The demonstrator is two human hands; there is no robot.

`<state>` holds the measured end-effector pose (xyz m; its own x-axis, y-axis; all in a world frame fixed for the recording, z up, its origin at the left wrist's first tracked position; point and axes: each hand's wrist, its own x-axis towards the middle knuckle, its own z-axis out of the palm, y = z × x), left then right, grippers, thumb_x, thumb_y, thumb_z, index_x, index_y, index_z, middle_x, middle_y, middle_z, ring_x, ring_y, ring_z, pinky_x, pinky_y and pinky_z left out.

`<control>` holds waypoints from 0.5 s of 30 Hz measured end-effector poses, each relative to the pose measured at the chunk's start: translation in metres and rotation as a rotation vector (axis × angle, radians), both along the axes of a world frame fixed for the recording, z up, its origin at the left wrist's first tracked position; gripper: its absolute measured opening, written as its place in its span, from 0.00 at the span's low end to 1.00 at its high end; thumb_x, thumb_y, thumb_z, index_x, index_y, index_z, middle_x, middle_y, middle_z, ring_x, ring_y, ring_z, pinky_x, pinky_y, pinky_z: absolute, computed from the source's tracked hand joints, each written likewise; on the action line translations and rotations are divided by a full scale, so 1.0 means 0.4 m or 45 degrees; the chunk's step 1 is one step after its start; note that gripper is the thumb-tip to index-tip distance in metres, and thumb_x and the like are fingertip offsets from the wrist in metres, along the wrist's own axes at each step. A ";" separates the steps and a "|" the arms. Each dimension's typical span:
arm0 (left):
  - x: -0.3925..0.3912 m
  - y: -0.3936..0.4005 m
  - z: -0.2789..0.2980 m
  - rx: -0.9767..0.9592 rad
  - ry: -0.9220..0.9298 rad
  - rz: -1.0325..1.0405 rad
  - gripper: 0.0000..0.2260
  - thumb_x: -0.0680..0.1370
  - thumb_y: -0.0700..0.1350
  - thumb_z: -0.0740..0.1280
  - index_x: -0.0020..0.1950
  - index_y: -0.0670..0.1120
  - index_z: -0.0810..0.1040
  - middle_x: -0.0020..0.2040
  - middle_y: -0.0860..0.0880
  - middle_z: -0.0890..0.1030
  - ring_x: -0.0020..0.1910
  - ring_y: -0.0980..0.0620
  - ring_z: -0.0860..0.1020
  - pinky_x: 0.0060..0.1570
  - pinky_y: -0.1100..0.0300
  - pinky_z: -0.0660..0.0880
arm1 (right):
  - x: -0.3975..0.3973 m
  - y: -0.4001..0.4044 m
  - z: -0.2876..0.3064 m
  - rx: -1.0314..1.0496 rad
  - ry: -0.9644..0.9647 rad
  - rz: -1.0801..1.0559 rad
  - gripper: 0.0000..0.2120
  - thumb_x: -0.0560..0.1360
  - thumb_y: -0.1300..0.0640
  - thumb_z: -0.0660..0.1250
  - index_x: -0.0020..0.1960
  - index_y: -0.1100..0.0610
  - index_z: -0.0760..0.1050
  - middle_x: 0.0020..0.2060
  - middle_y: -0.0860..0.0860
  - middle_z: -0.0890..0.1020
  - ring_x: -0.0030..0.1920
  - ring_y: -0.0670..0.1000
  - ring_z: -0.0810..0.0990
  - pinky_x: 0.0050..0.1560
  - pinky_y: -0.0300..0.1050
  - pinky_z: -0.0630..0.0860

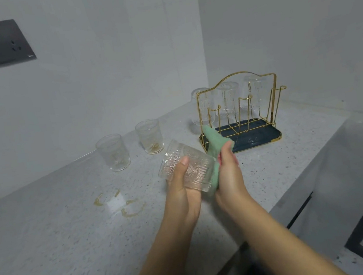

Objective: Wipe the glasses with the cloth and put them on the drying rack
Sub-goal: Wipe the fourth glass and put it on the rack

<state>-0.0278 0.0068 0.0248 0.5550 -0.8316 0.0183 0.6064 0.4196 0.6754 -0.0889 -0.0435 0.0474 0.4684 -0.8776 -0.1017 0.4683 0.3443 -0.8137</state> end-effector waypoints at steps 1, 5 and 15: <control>-0.001 -0.001 -0.004 0.013 -0.021 0.005 0.16 0.74 0.42 0.70 0.60 0.39 0.76 0.52 0.41 0.84 0.49 0.46 0.84 0.46 0.53 0.82 | -0.004 -0.019 0.010 -0.011 0.030 -0.009 0.27 0.75 0.36 0.53 0.58 0.56 0.75 0.55 0.63 0.80 0.56 0.61 0.79 0.62 0.59 0.73; 0.016 -0.002 -0.008 0.156 -0.156 -0.046 0.28 0.70 0.44 0.70 0.68 0.37 0.72 0.61 0.37 0.80 0.54 0.44 0.83 0.45 0.52 0.81 | -0.028 -0.068 0.016 -0.174 0.222 0.029 0.20 0.77 0.40 0.54 0.55 0.55 0.71 0.58 0.56 0.77 0.59 0.52 0.77 0.65 0.53 0.70; 0.013 0.018 0.005 0.415 -0.537 -0.220 0.19 0.70 0.55 0.71 0.56 0.45 0.79 0.46 0.46 0.85 0.44 0.49 0.85 0.45 0.53 0.80 | -0.030 -0.040 0.053 -0.759 0.473 -0.149 0.25 0.80 0.47 0.53 0.29 0.58 0.69 0.27 0.52 0.72 0.30 0.46 0.73 0.37 0.41 0.67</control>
<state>-0.0226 0.0141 0.0269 0.4106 -0.9096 -0.0640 0.2966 0.0669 0.9527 -0.1010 -0.0595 0.0684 0.3952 -0.8760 0.2765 0.1305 -0.2445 -0.9608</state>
